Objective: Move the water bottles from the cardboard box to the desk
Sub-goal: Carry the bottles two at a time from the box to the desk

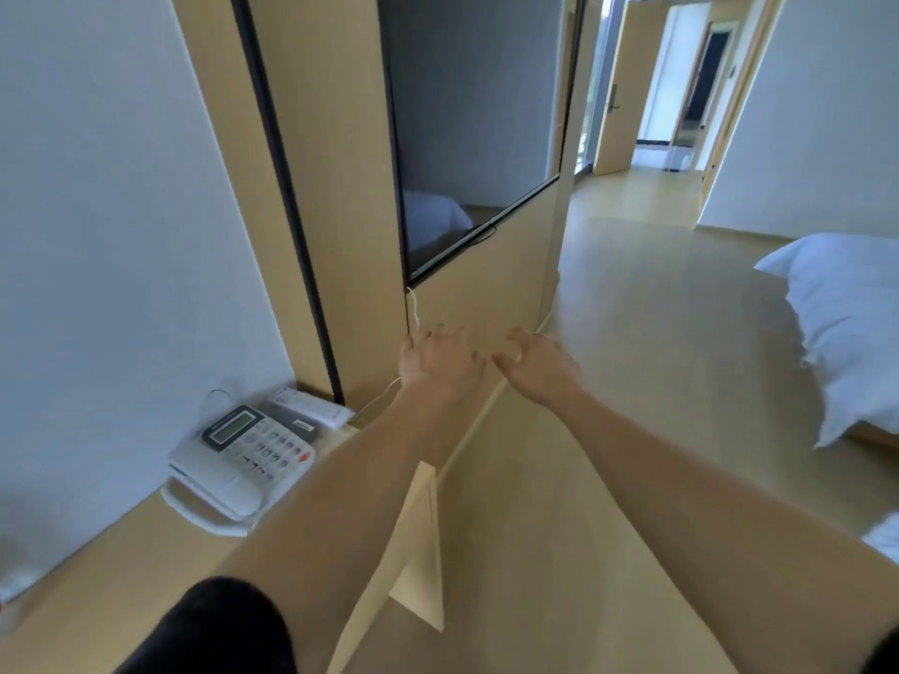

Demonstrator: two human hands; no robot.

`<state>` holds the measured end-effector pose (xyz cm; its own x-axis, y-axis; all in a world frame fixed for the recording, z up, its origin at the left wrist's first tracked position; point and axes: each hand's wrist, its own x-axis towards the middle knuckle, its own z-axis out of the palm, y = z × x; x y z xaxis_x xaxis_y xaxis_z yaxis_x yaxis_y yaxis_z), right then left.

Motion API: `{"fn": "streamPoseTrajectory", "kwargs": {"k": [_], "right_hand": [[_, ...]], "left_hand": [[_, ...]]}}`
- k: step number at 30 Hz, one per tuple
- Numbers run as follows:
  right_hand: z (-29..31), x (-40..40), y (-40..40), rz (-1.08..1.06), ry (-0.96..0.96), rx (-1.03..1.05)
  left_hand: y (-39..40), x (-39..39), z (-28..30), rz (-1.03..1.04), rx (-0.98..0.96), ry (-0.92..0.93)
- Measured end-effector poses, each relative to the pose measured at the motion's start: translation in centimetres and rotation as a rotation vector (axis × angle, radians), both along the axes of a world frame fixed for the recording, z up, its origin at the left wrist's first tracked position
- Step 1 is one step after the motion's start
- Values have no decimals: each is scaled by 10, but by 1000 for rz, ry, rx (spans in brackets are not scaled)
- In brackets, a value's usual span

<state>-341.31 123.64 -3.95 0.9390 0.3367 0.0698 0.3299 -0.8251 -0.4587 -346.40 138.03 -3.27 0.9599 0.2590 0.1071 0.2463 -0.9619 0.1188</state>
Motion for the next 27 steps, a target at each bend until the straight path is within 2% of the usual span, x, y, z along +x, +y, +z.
{"fn": "streamPoseTrajectory", "kwargs": {"k": [7, 15, 21, 27], "right_hand": [[0, 33, -159, -290, 15, -100], [-2, 63, -277, -513, 59, -122], [-6, 117, -321, -611, 86, -115], [-10, 208, -318, -619, 123, -126]], "left_hand": [[-132, 80, -14, -233, -48, 25], [-243, 150, -19, -421, 10, 47], [-283, 223, -21, -529, 20, 95], [-280, 322, -27, -539, 5, 197]]}}
